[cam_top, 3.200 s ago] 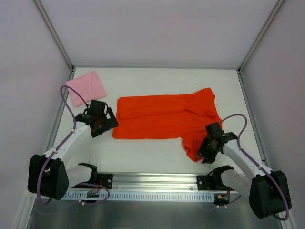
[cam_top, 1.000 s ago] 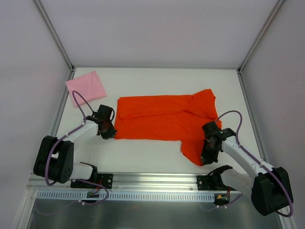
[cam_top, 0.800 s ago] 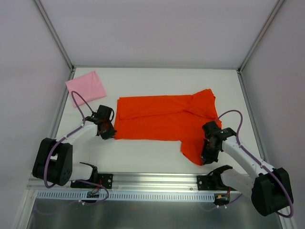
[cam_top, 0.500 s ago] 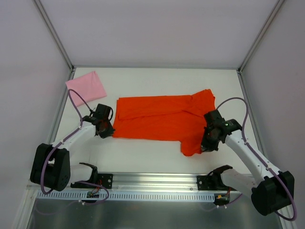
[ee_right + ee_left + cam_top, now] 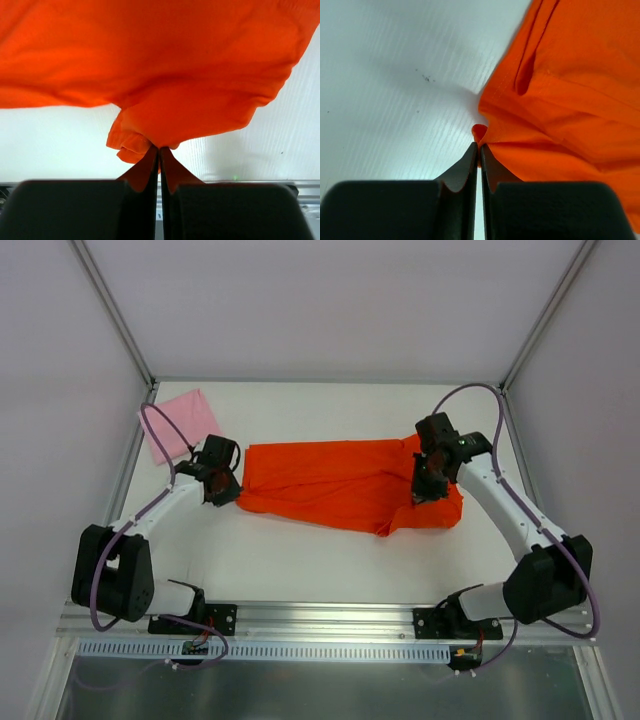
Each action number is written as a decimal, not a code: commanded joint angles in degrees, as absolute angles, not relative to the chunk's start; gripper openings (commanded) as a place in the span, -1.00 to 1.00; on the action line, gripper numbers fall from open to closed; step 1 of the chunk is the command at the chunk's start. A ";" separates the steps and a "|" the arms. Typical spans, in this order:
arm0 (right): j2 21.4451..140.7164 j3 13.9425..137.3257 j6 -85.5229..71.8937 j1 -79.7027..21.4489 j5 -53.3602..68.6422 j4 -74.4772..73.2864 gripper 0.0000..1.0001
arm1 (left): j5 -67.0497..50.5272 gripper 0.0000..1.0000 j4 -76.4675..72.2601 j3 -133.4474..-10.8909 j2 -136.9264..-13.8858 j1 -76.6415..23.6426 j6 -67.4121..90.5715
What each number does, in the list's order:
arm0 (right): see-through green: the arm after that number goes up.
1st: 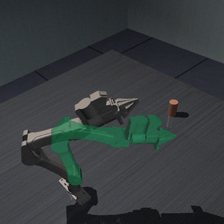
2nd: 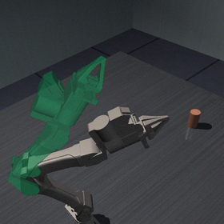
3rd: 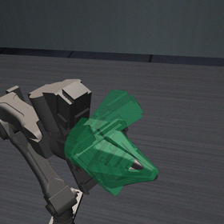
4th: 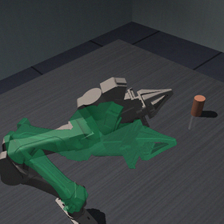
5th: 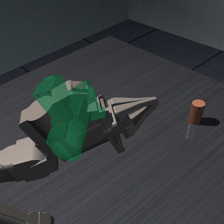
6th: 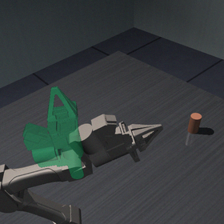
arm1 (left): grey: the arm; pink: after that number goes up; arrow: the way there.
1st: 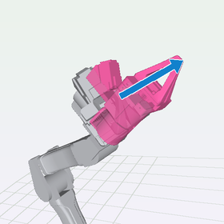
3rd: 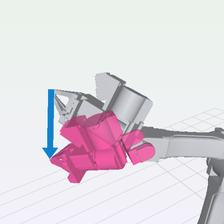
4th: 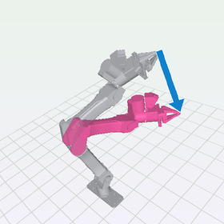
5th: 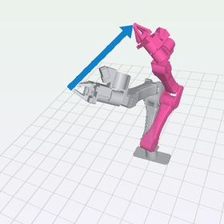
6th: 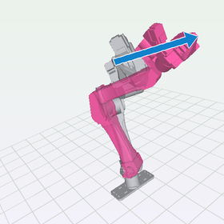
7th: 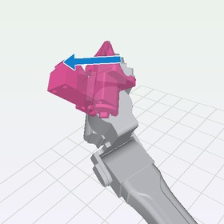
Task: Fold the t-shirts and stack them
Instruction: Grap the side of the flattened tshirt closest away from the robot with both arms, then fold the other side of the tshirt into a rectangle
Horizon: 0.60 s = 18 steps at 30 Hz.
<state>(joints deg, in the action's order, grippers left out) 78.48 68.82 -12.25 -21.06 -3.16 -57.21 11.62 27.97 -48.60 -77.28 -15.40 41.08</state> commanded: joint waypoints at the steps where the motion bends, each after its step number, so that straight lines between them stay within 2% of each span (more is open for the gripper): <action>1: 83.04 76.98 -7.56 -18.91 -4.49 -56.34 -0.98 | 14.85 -1.00 28.39 -52.73 -79.45 -15.29 40.34; 13: 102.38 105.61 -0.53 -16.09 -0.88 -58.62 -0.98 | 14.42 -1.00 29.71 -62.31 -87.36 -12.92 42.27; 18: 109.32 113.89 1.93 -15.82 1.41 -58.98 -0.98 | 13.10 -1.00 29.62 -65.91 -92.19 -11.95 42.80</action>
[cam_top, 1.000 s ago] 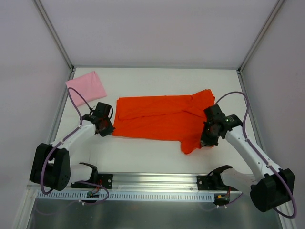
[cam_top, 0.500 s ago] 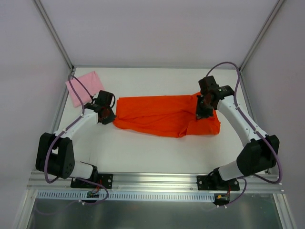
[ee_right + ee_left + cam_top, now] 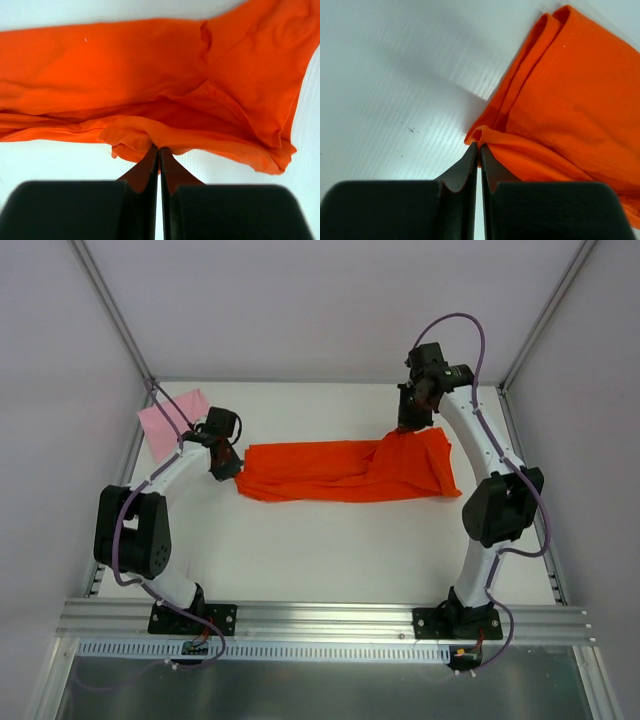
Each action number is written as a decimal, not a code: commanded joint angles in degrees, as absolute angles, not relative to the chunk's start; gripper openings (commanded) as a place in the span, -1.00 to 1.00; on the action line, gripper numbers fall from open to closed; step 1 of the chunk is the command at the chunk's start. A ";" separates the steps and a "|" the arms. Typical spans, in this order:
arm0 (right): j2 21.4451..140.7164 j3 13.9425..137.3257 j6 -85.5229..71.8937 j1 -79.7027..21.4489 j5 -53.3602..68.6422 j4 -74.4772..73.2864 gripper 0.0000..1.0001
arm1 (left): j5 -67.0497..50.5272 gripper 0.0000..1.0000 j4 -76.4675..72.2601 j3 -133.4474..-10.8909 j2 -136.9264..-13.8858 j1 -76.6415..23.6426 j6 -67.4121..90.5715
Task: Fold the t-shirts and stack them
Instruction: Fold the other side of the tshirt into a rectangle
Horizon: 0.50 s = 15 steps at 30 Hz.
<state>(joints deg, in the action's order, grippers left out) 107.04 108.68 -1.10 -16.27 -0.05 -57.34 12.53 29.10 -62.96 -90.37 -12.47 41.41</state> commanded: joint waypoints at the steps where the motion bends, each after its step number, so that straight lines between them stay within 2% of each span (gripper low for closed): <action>1: 111.16 115.12 2.80 -15.82 0.88 -59.06 -0.98 | 13.10 -1.00 29.71 -67.40 -93.50 -11.87 42.72; 8: 117.77 123.91 3.43 -14.68 0.35 -58.18 -0.98 | 12.22 -1.00 30.67 -74.61 -99.66 -11.78 41.05; 15: 121.55 125.77 3.43 -12.57 2.72 -57.74 -0.98 | 12.74 -1.00 32.34 -80.24 -104.59 -11.34 38.85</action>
